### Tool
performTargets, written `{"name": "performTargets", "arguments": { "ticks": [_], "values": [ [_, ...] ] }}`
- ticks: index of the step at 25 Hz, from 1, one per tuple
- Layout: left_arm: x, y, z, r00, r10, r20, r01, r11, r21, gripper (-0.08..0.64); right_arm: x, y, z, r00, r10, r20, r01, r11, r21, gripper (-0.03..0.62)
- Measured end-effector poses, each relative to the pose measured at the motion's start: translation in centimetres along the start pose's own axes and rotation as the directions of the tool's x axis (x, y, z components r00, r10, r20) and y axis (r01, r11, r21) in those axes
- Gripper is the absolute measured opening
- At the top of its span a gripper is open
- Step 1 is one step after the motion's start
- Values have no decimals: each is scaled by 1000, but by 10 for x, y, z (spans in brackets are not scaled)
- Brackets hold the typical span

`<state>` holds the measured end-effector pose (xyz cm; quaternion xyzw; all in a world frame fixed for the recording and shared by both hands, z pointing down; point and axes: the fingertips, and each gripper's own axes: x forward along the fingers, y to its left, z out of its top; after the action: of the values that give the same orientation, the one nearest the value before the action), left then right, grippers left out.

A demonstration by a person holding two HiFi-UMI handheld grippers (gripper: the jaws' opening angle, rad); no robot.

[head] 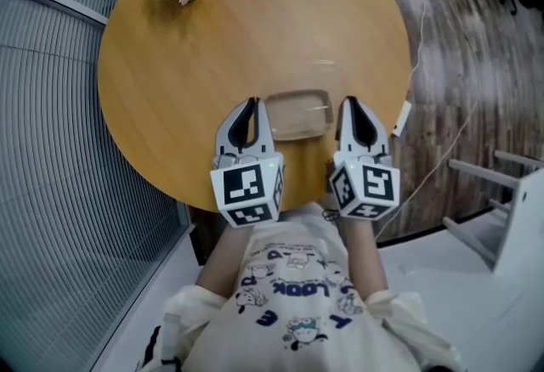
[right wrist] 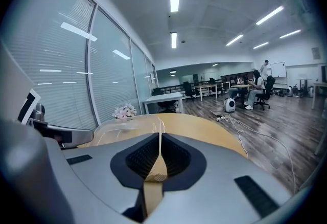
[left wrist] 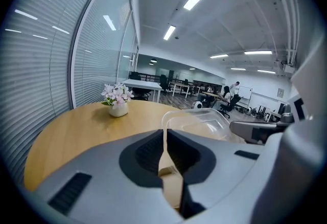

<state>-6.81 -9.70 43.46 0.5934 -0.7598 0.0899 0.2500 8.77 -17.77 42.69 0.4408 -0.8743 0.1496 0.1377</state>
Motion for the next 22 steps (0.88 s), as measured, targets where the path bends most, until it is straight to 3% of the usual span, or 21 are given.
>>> {"name": "performTargets", "arguments": {
  "ticks": [22],
  "values": [
    [-30, 10, 87, 981, 16, 193, -20, 1000, 20, 21, -6, 29, 88, 985, 50, 166, -40, 997, -64, 17]
  ]
}}
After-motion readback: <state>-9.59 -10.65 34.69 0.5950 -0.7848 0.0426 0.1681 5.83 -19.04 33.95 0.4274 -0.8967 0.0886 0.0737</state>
